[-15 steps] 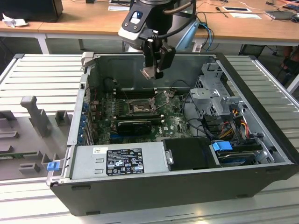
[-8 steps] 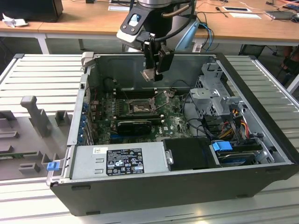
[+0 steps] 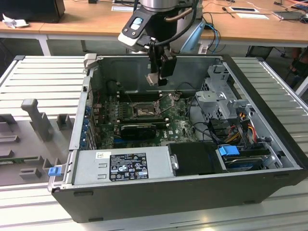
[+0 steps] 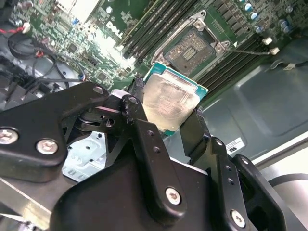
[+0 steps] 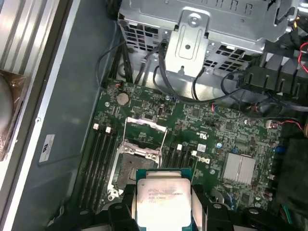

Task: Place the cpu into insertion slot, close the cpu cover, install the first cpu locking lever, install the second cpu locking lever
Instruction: 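Place the cpu into insertion slot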

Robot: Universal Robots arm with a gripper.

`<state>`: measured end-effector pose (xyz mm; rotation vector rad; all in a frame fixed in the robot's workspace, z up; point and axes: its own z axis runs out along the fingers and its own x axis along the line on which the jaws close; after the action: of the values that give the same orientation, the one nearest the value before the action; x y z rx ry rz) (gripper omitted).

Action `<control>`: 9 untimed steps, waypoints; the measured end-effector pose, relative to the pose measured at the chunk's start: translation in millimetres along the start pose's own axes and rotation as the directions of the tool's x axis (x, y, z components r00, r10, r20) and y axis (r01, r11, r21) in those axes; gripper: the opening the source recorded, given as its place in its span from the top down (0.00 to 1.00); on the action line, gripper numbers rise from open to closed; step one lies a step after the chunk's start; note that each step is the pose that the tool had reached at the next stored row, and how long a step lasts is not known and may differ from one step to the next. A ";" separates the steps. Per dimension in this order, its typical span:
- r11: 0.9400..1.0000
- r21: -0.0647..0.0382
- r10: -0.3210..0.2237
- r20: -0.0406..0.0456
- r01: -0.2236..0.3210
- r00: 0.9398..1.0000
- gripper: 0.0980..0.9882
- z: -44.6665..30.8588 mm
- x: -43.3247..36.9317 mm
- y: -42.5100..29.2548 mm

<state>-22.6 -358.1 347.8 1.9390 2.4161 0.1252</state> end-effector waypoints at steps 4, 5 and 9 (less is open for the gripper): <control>0.996 -0.002 0.087 0.008 -0.087 0.996 0.50 4.1 -0.1 -0.4; 0.996 -0.002 0.088 0.008 -0.088 0.996 0.50 5.0 0.0 -0.9; 0.996 -0.002 0.089 0.008 -0.089 0.996 0.50 7.6 0.3 -2.8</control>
<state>-24.7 -358.1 340.0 2.0428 2.3243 0.1222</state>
